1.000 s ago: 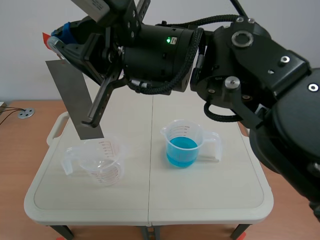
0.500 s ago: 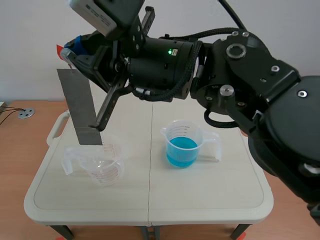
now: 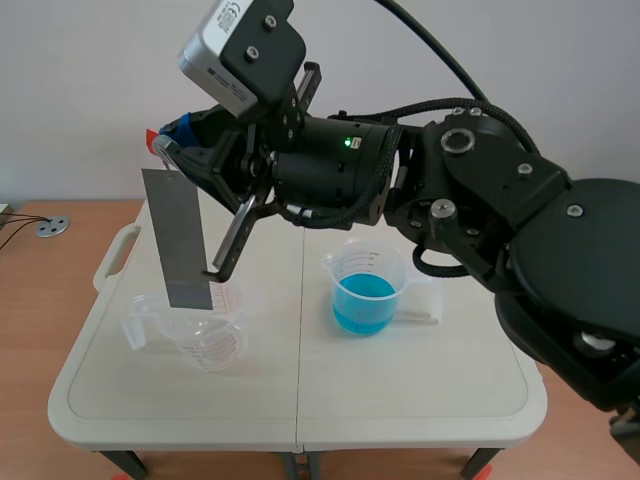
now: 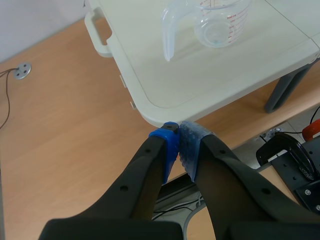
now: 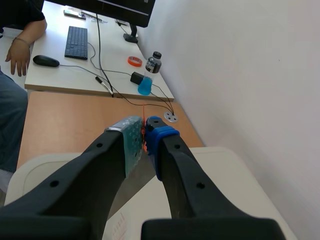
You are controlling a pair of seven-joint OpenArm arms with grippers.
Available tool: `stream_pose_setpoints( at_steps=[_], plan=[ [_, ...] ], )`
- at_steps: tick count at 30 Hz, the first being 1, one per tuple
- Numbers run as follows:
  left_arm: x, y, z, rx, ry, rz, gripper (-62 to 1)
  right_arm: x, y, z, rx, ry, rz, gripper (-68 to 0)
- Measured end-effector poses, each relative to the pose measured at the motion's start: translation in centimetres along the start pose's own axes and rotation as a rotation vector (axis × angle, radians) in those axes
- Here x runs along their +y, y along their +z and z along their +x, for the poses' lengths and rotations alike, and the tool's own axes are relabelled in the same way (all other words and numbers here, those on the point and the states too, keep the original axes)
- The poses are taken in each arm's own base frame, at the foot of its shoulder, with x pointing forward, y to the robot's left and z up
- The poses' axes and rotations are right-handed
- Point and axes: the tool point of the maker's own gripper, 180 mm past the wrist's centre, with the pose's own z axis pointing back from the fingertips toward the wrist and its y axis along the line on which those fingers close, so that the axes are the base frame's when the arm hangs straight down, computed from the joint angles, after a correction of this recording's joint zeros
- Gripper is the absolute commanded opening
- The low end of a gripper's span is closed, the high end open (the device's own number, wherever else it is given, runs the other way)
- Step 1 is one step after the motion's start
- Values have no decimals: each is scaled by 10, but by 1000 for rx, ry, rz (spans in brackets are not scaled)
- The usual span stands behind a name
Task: Hold the metal plate by the orange handle, dip it into the blue solution, take it out and point at it, then put the plate back in the beaker on the left.
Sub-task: 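Put the plate into the left beaker, then return to the home posture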
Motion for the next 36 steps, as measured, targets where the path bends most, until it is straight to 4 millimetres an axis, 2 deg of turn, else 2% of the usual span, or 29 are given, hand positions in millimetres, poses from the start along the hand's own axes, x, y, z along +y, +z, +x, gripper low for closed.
stream_pose_setpoints(
  at_steps=[15, 27, 36],
  plan=[
    [0, 0, 0, 0, 0, 0, -573, 9, 1, -39, 46, -97, 4, -663],
    [0, 0, 0, 0, 0, 0, -573, 13, 1, -50, 42, -142, 2, -663],
    [0, 0, 0, 0, 0, 0, -573, 28, -4, -57, 48, -169, 38, -663]
  ],
)
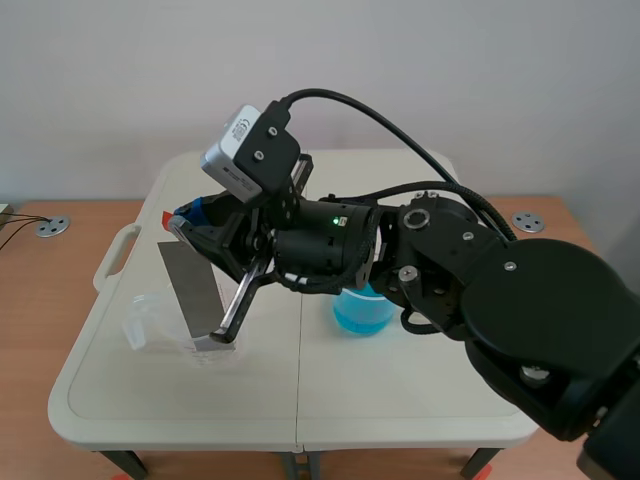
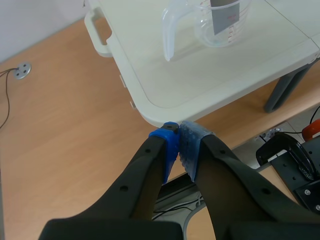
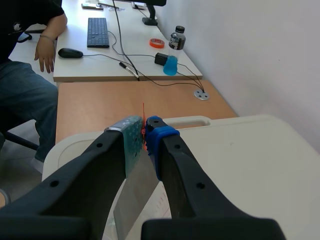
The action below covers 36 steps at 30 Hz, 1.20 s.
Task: Hold the metal plate by the orange handle, dip it into the blue solution, take it out and point at it, then put the plate back in the beaker on the left.
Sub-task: 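Return to the home posture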
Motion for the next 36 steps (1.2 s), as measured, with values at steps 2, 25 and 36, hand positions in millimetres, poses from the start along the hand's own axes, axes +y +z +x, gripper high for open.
stream_pose_setpoints(
  at_steps=[2, 25, 36],
  plan=[
    [0, 0, 0, 0, 0, 0, -573, 1, -2, -1, 0, -7, -1, -663],
    [0, 0, 0, 0, 0, 0, -573, 6, -9, -15, 12, -66, -25, -663],
    [0, 0, 0, 0, 0, 0, -573, 6, -9, -16, 10, -70, -26, -571]
  ],
)
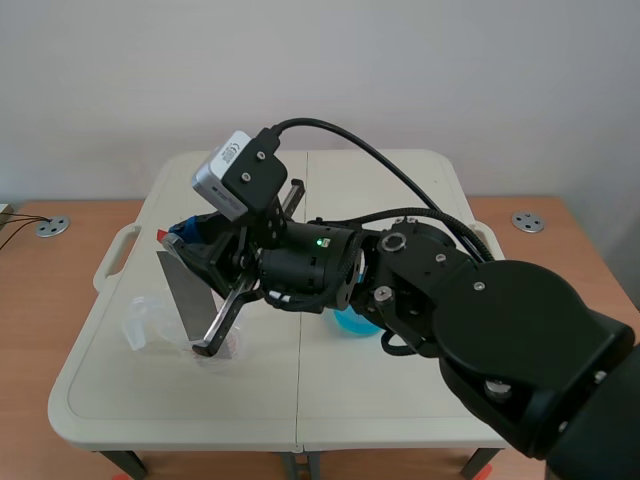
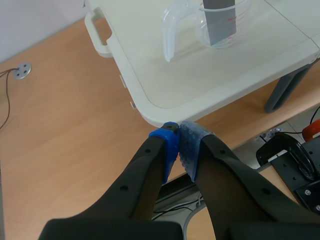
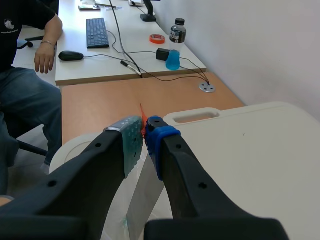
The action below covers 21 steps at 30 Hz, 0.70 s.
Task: Hold the metal plate by the orange handle, dip it into the blue solution, take it out and point at it, then put the plate back in the beaker on the left.
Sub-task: 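Return to the home posture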
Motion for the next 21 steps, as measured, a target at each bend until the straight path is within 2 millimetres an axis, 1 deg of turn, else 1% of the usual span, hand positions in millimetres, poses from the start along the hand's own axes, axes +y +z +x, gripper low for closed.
stream_pose_setpoints(
  at_steps=[4, 9, 15, 21],
  plan=[
    [0, 0, 0, 0, 0, 0, -573, 0, 0, -1, 3, 1, -2, -560],
    [0, 0, 0, 0, 0, 0, -573, -10, 2, 0, 1, 9, -41, -557],
    [0, 0, 0, 0, 0, 0, -573, -29, 8, 2, -4, 17, -105, -448],
    [0, 0, 0, 0, 0, 0, -573, -32, 9, 3, -5, 19, -115, -319]
  ],
)
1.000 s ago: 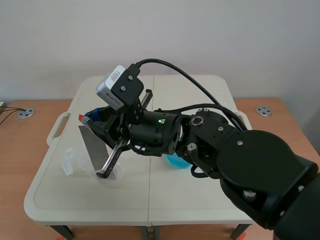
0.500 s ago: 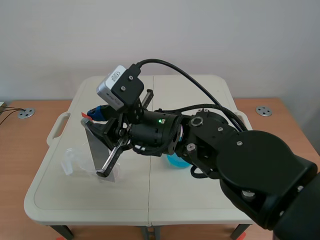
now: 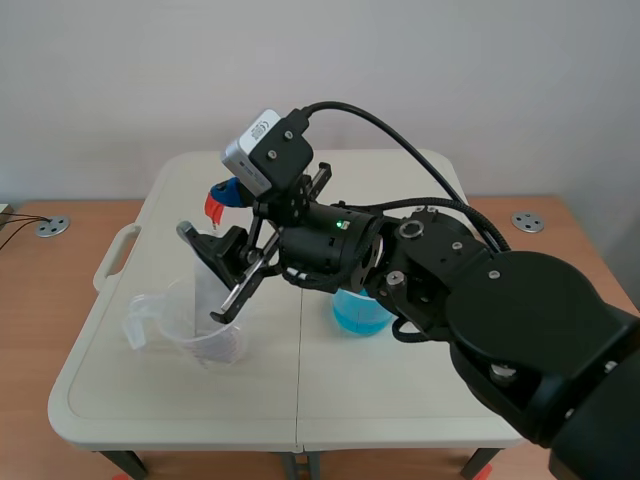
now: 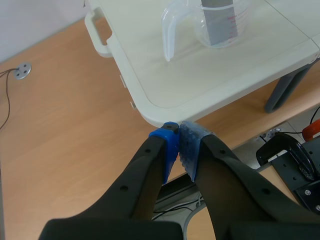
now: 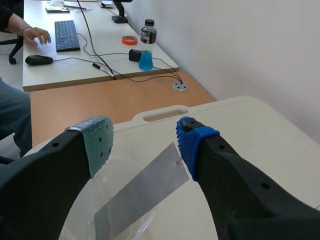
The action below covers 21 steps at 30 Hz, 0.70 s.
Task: Hold the metal plate by the orange handle, dip it into the blue solution, take it out and point at it, then put the plate back in the beaker on the left.
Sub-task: 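Return to the home posture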
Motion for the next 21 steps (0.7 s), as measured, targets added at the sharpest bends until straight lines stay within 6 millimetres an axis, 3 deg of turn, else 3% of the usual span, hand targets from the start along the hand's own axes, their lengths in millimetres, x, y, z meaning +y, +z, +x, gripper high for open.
stream_pose_setpoints(
  at_steps=[7, 10, 14, 19, 21],
  plan=[
    [0, 0, 0, 0, 0, 0, -572, -1, 0, 7, -41, 1, -4, -216],
    [0, 0, 1, -4, -1, 1, -527, -6, 2, 10, -51, 2, -19, -213],
    [-3, -1, 3, -14, -35, -20, -402, -23, 13, 11, -62, -26, -57, -180],
    [-1, -8, 10, -47, -73, -25, -134, -30, 32, 18, -48, -8, -32, -115],
    [-1, -10, 16, -76, -75, -25, -93, -32, 38, 24, -50, 1, -41, -106]
  ],
)
